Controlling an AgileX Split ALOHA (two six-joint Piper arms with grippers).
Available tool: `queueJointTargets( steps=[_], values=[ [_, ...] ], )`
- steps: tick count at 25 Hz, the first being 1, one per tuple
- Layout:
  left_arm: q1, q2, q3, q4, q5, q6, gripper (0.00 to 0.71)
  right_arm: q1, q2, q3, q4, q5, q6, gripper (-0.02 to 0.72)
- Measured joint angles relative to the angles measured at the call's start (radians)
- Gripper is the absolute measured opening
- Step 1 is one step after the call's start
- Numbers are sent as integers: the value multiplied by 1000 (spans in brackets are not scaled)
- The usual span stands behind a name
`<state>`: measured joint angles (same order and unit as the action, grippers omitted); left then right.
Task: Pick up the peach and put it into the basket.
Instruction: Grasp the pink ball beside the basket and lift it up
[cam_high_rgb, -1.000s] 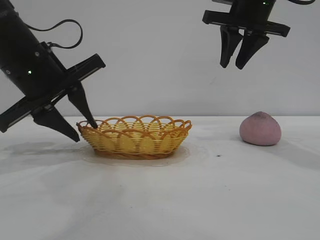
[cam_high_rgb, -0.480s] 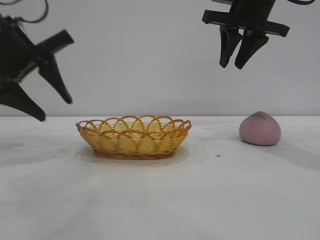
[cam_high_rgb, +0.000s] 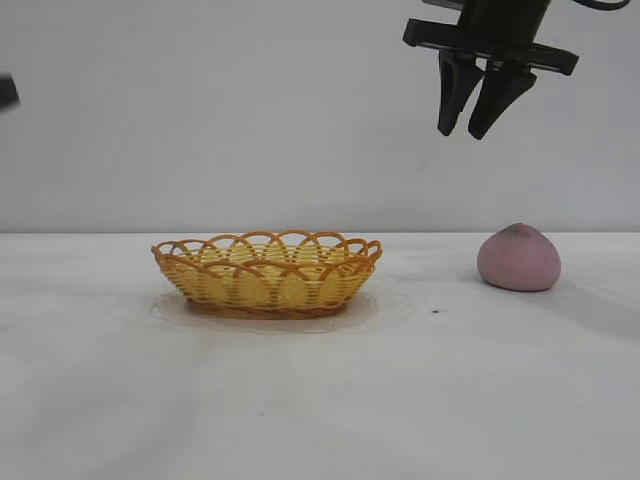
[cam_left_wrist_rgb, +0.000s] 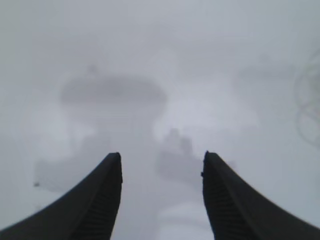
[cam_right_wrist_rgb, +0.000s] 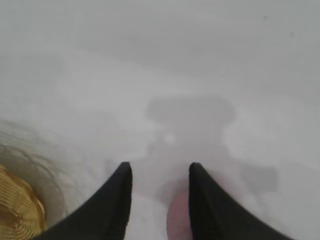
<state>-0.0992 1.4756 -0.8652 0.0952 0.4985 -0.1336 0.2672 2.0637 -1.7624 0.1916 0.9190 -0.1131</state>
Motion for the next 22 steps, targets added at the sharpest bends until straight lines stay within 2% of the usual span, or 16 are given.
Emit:
queueJointTargets(
  steps=[5, 9, 13, 16, 22],
  values=[
    [-48, -386, 138, 9, 129, -13, 323, 0, 8, 6, -4, 16, 0, 218],
    [-52, -670, 213, 13, 281, -15, 323, 0, 27, 7, -8, 24, 0, 218],
    [-52, -920, 292, 26, 359, -15, 323, 0, 32, 7, -8, 25, -10, 218],
    [-52, -1044, 338, 26, 438, -12, 323, 0, 32, 7, -10, 28, -12, 218],
    [-52, -1179, 376, 26, 591, 41, 323, 0, 32, 7, -12, 53, -14, 218]
  ],
)
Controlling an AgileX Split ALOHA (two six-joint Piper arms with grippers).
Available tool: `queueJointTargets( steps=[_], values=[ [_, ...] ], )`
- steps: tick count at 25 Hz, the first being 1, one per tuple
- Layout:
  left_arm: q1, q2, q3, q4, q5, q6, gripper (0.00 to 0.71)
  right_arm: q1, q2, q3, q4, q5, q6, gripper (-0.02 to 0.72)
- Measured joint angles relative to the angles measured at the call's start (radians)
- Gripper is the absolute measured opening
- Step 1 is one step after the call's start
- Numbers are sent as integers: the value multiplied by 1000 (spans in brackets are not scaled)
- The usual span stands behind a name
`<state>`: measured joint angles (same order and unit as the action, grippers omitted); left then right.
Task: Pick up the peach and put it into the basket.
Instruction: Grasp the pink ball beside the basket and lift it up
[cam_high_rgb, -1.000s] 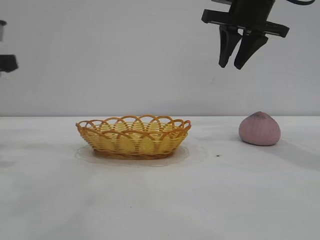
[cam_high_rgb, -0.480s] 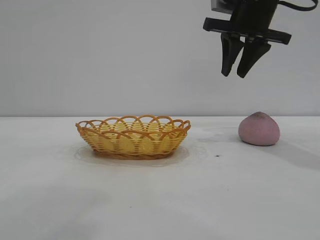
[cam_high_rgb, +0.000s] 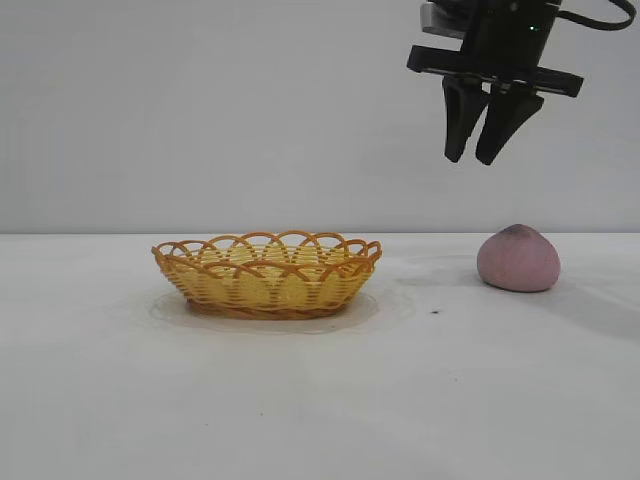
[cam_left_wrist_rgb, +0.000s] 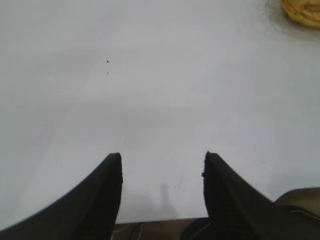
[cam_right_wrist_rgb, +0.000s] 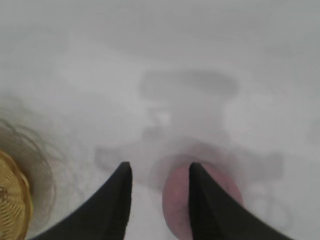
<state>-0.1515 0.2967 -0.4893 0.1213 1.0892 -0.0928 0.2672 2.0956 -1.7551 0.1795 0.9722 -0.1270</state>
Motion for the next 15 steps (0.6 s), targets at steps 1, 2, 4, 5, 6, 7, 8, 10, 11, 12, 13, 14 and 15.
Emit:
queueJointTargets(
  steps=[1, 2, 4, 5, 6, 7, 8, 10, 11, 12, 13, 14, 15],
  values=[
    [0, -28, 4, -2, 7, 12, 323, 0, 0, 0, -2, 4, 0, 218],
    [0, -55, 6, -4, 11, 19, 323, 0, 0, 0, -10, 11, 0, 218],
    [0, -133, 6, -6, 11, 23, 323, 0, 0, 0, -25, 29, 5, 218],
    [0, -178, 6, -6, 12, 25, 323, 0, 0, 0, -38, 38, 7, 218],
    [0, -216, 6, -6, 14, 25, 323, 0, 1, 0, -48, 50, 7, 218],
    [0, -262, 6, -6, 18, 27, 323, 0, 2, 0, -58, 61, 7, 218],
    [0, -294, 6, -6, 20, 27, 323, 0, 6, 0, -64, 69, 9, 218],
    [0, -313, 6, -6, 27, 27, 323, 0, 20, 0, -91, 93, 22, 218],
    [0, -313, 6, -6, 29, 27, 323, 0, 31, 0, -100, 107, 27, 218],
    [0, -315, 6, -6, 29, 27, 323, 0, 46, 0, -106, 118, 31, 218],
    [0, -315, 6, -6, 29, 27, 323, 0, 59, 0, -116, 127, 32, 218],
    [0, -315, 6, -6, 29, 27, 323, 0, 77, 0, -123, 132, 33, 218],
    [0, -315, 6, -6, 29, 27, 323, 0, 98, 0, -126, 132, 33, 218]
  ],
)
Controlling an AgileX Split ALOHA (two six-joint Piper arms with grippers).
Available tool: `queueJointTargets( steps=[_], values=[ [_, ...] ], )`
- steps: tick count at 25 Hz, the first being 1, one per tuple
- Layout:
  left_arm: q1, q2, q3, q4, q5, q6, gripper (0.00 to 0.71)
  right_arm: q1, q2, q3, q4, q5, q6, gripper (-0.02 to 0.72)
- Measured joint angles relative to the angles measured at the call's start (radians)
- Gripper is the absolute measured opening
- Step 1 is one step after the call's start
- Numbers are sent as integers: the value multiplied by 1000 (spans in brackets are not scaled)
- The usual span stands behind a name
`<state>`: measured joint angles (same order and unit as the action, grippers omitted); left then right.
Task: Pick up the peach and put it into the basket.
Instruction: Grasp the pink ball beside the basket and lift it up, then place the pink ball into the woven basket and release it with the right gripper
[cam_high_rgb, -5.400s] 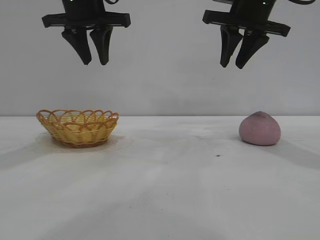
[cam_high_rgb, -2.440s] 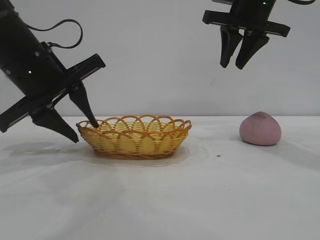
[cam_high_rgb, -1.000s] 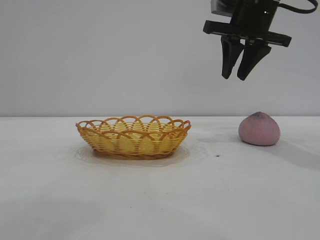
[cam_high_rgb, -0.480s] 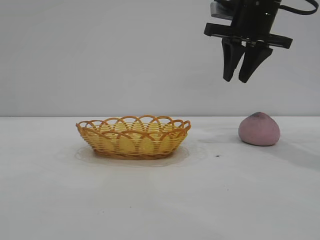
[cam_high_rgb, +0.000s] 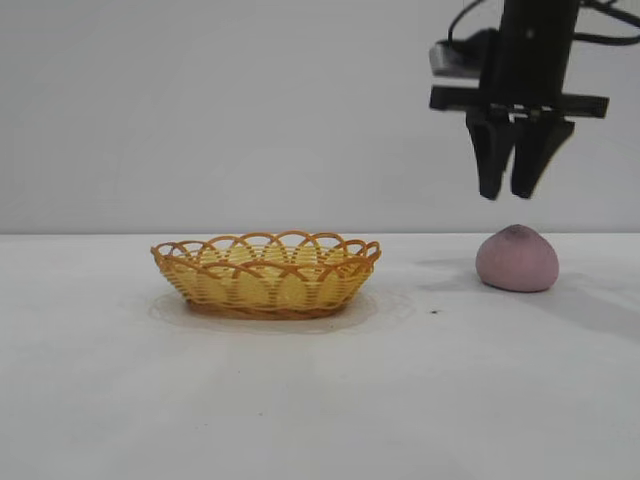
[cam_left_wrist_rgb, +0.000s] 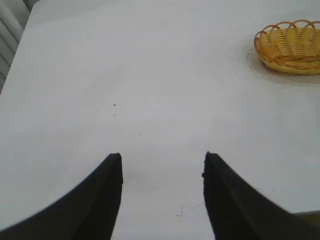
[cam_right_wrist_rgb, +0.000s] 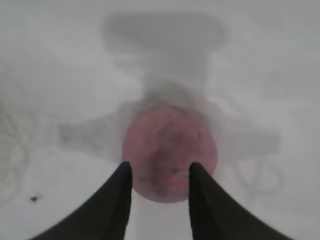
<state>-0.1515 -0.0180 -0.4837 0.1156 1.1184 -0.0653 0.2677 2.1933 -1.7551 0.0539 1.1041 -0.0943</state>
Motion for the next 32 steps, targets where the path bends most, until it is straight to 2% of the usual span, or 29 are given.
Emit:
queueJointTargets(
  steps=[2, 4, 7, 9, 13, 18, 21, 26, 27, 28, 32],
  values=[
    [0, 0, 0, 0, 0, 2, 323, 0, 41, 0, 0, -6, 0, 218],
    [7, 0, 0, 0, 0, 2, 323, 0, 68, 0, 0, -26, 0, 107],
    [47, -1, 0, 0, 0, 4, 323, 19, 33, 0, 1, -86, 0, 0],
    [77, -1, 0, 0, 0, 4, 323, 52, -18, 2, -3, -101, 0, 0],
    [120, -1, 0, -2, 0, 4, 323, 186, -150, 2, 4, -149, 0, 0],
    [122, -1, 0, -4, 0, 4, 323, 359, -156, 2, 24, -163, -2, 0],
    [122, -1, 0, -4, 0, 4, 323, 406, -89, 2, 26, -170, -2, 0],
    [122, -1, 0, -13, 0, 4, 323, 411, 4, 2, 33, -182, -2, 0],
    [122, -1, 0, -13, 0, 4, 323, 411, 12, 4, 38, -189, -2, 56],
    [122, -1, 0, -15, 0, 4, 323, 411, 13, 4, 47, -196, 0, 56],
    [122, -1, 0, -15, 0, 4, 323, 411, 4, 4, 67, -212, 5, 330]
  ],
)
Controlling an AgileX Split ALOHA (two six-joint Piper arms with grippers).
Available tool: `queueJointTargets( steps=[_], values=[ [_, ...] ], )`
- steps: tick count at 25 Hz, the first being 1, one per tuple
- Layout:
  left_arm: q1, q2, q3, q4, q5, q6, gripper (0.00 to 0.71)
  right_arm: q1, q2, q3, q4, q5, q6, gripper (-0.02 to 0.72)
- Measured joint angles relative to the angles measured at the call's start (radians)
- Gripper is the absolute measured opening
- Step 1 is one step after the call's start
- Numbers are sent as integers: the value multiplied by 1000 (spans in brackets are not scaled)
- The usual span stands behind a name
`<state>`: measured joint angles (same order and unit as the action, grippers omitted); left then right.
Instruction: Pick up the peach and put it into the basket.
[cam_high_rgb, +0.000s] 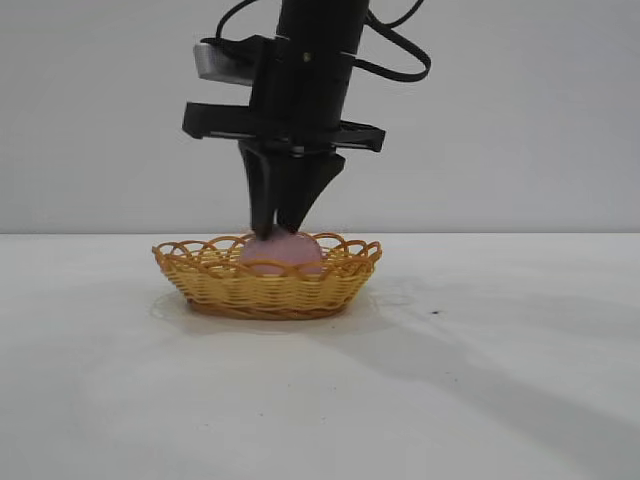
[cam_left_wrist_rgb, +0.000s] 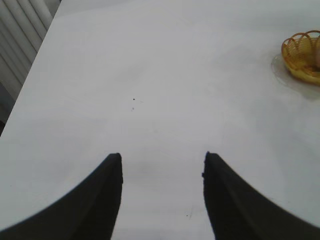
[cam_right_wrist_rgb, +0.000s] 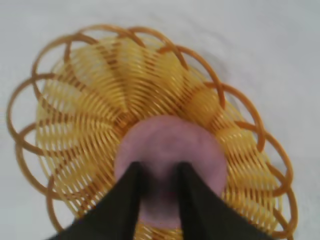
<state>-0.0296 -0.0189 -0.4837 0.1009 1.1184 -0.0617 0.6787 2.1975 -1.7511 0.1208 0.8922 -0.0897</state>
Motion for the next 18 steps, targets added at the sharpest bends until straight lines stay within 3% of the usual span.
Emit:
queueJointTargets(
  steps=[2, 3, 8, 14, 18],
  values=[
    [0, 0, 0, 0, 0, 0, 323, -2, -22, 0, -2, 19, 5, 462],
    [0, 0, 0, 0, 0, 0, 323, -11, -43, 0, -7, 33, 10, 491],
    [0, 0, 0, 0, 0, 0, 323, -169, -152, 1, -29, 120, 69, 492],
    [0, 0, 0, -2, 0, 0, 323, -467, -145, -1, -51, 229, 78, 492],
    [0, 0, 0, -2, 0, 0, 323, -582, -134, 14, -52, 253, 78, 492]
  ],
)
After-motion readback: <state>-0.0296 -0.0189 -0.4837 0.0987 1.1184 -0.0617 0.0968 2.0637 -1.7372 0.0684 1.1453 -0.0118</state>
